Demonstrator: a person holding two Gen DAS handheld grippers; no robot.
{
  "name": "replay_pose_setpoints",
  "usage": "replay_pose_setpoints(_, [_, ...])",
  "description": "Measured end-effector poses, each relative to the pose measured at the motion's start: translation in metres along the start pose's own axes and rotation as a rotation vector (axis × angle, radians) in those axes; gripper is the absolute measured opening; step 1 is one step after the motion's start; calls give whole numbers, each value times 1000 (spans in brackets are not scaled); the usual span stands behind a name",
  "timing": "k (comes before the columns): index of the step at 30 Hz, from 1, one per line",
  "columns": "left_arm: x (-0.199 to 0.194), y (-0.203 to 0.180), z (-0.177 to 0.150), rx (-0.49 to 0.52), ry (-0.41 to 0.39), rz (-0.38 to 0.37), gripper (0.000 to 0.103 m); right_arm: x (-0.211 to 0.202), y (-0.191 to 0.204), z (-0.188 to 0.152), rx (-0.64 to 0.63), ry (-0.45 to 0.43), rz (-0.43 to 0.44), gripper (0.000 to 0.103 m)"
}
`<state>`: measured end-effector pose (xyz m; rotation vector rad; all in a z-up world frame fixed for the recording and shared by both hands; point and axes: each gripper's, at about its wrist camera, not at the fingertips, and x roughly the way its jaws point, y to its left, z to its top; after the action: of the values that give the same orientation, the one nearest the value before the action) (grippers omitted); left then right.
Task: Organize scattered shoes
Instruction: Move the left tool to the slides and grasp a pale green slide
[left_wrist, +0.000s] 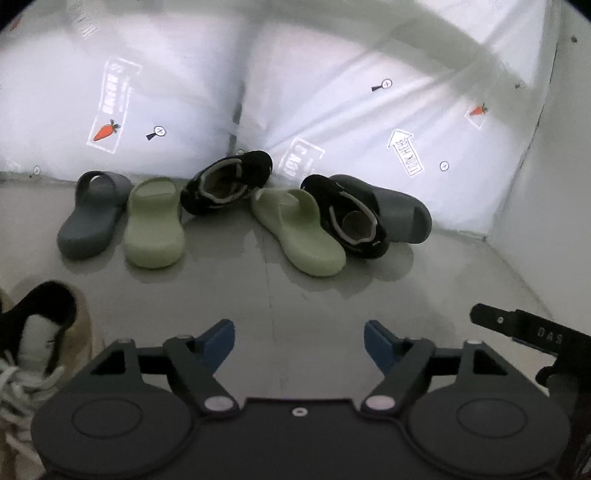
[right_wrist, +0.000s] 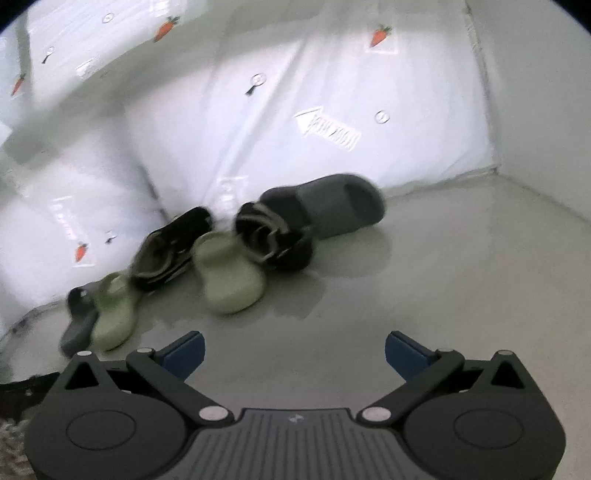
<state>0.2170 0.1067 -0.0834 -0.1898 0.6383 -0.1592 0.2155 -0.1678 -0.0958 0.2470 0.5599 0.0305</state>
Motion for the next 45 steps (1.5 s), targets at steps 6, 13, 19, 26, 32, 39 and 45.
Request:
replay_pose_setpoints(6, [38, -11, 16, -6, -25, 59, 82, 41, -8, 13, -81, 0, -8, 103])
replay_pose_setpoints(13, [88, -18, 35, -40, 37, 74, 82, 80, 5, 22, -123, 55, 21, 103])
replay_pose_setpoints(19, [143, -20, 61, 3, 22, 99, 81, 103, 8, 19, -167, 122, 7, 103])
replay_pose_setpoints(26, [240, -9, 102, -2, -10, 97, 76, 139, 2, 32, -162, 127, -55, 103])
replay_pose_setpoints(32, [302, -15, 103, 38, 14, 97, 77, 166, -3, 38, -146, 138, -89, 103])
replay_pose_setpoints(39, [340, -16, 107, 40, -5, 184, 81, 172, -2, 39, -165, 158, -104, 103])
replay_pose_setpoints(45, [331, -2, 102, 9, -38, 179, 49, 168, -5, 31, -159, 209, -109, 103])
